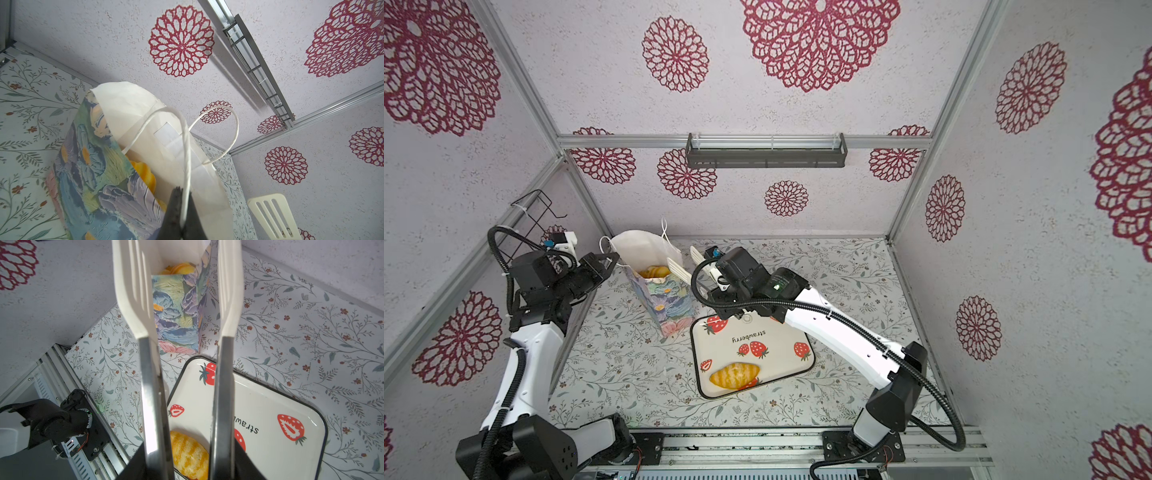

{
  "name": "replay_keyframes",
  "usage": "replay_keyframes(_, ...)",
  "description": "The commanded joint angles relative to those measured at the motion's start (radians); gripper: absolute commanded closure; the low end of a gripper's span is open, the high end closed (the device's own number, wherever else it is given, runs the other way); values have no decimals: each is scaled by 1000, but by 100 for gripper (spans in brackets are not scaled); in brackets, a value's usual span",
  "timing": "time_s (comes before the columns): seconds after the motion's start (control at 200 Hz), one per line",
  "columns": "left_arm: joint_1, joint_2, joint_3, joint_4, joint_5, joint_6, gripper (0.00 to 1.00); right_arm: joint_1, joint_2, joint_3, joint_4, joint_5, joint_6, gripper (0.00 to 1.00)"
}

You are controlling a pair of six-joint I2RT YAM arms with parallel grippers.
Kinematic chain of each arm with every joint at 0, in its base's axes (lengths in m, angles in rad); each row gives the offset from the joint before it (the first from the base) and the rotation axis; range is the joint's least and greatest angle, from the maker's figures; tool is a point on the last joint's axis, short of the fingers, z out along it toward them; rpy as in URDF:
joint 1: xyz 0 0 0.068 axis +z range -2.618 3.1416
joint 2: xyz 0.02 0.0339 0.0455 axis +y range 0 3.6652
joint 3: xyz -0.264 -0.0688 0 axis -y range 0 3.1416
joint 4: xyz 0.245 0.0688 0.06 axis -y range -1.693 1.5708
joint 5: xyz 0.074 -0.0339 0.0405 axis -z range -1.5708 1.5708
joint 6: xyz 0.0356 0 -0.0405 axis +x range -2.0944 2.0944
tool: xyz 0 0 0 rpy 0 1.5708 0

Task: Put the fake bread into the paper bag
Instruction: 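Raise the open tongs from the bag toward the last bun on the tray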

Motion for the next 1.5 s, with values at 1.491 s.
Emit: replay_keyframes(1.491,8,-8,-2,7,-11,10,100,103,-154,-270,-365,43,17,51)
